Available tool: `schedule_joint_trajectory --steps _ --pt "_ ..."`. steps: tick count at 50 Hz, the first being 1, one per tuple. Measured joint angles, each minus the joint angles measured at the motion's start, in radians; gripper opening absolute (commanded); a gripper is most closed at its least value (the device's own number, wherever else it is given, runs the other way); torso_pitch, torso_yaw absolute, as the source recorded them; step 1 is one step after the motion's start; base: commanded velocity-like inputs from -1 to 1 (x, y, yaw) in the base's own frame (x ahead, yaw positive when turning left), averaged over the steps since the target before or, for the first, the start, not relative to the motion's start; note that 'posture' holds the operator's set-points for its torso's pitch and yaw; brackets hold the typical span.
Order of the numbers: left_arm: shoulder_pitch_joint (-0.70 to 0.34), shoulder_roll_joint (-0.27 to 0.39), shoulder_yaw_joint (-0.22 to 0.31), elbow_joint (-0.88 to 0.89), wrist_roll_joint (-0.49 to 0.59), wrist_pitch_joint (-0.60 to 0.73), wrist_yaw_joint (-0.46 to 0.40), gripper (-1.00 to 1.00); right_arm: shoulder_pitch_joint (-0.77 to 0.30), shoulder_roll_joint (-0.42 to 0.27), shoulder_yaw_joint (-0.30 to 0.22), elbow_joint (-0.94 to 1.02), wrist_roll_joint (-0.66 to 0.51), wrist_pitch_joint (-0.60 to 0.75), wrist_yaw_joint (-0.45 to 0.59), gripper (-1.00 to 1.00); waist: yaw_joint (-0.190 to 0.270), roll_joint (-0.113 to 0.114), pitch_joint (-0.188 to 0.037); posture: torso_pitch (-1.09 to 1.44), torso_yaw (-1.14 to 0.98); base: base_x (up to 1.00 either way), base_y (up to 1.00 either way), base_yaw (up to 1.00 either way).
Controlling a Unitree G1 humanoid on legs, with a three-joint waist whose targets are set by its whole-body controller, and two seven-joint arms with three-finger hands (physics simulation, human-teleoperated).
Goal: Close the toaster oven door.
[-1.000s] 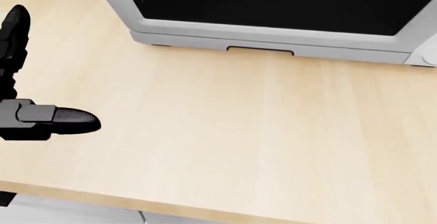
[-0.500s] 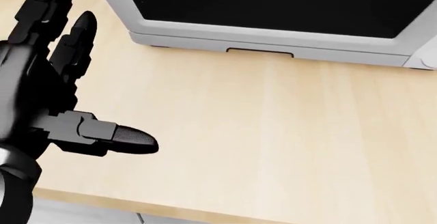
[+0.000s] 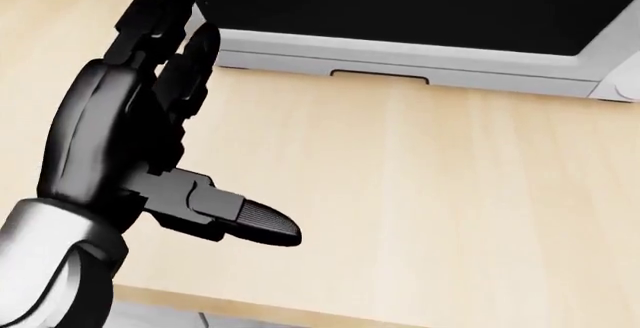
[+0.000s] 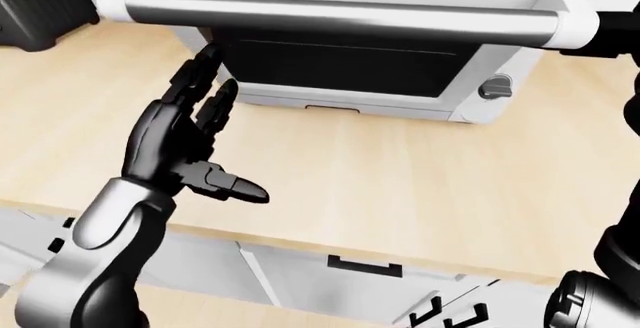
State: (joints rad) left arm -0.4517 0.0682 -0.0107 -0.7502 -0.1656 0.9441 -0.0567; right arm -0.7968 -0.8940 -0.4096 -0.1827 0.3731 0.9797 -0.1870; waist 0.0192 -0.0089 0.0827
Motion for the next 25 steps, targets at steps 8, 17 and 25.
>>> schedule_joint_trajectory --steps 8,17,25 --pt "0.008 -0.03 -0.052 -0.004 0.04 0.011 -0.031 1.0 0.0 -0.001 -0.003 -0.001 0.002 0.005 -0.004 1.0 0.002 -0.002 0.001 0.0 0.0 0.0 0.0 0.0" --pt "-0.051 -0.054 -0.069 0.039 0.088 0.014 -0.081 1.0 -0.004 0.001 -0.001 -0.004 0.002 0.013 -0.013 1.0 0.003 -0.005 0.003 0.0 0.0 0.0 0.0 0.0" --pt "-0.12 -0.052 -0.051 0.094 0.102 0.019 -0.132 1.0 -0.003 0.003 -0.008 0.0 -0.005 0.012 -0.026 1.0 0.008 -0.012 0.005 0.0 0.0 0.0 0.0 0.0"
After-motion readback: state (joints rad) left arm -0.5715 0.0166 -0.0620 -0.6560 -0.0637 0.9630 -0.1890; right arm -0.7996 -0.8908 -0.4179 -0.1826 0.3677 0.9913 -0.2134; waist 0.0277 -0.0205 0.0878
